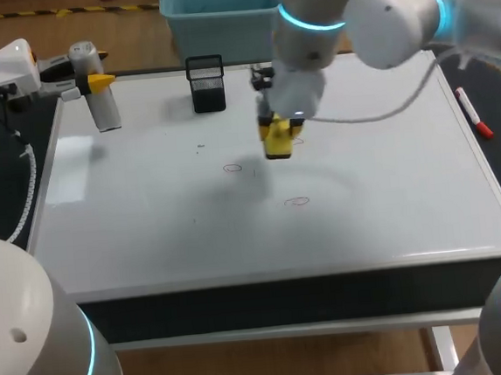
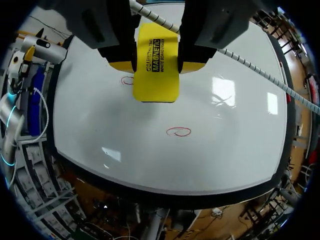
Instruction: Pick up the inspection probe, press it on each red-marked spot on the whiteboard one by one, put down the probe, pick up the eraser, and wipe off all the red marks.
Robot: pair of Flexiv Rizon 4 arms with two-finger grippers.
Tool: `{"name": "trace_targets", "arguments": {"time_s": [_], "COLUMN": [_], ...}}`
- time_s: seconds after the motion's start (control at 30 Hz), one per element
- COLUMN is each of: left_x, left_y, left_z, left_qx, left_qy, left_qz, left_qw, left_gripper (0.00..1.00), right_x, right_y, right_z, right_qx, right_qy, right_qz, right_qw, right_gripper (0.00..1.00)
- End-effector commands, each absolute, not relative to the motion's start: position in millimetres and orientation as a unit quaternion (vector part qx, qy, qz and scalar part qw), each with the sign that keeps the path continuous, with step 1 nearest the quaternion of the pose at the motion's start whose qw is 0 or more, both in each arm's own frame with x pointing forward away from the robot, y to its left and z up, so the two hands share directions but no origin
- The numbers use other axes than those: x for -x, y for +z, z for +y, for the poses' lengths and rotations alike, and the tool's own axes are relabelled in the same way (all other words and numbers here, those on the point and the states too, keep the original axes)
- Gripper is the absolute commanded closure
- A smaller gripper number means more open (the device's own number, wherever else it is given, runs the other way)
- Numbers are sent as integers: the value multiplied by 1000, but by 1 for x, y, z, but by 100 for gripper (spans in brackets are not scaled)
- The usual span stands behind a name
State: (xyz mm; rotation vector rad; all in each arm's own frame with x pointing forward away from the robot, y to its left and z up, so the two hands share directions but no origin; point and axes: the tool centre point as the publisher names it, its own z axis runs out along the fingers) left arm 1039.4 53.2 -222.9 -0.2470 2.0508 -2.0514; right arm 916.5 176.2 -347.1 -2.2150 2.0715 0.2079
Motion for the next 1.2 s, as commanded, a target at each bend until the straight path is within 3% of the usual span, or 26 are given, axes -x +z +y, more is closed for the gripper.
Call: {"name": "trace_targets", "arguments": {"time_s": [0.03, 0.6, 1.2], "left_x": [-1039, -1039, -1039], "left_y": [-222, -222, -222], "left_z": [53, 53, 53], "left_qx": [85, 85, 85], "left_qy": [-700, -700, -700], "left_qz": [700, 700, 700], "left_qw": [116, 116, 116], "left_gripper": [100, 100, 100], "right_x": [-922, -918, -918], "right_y": [-360, -395, -411], "right_z": [216, 277, 278], "right_qx": [739, 757, 755], "right_qy": [52, 44, 27], "right_qz": [672, 652, 656], "right_qw": [19, -7, 5], "right_gripper": [100, 100, 100]}}
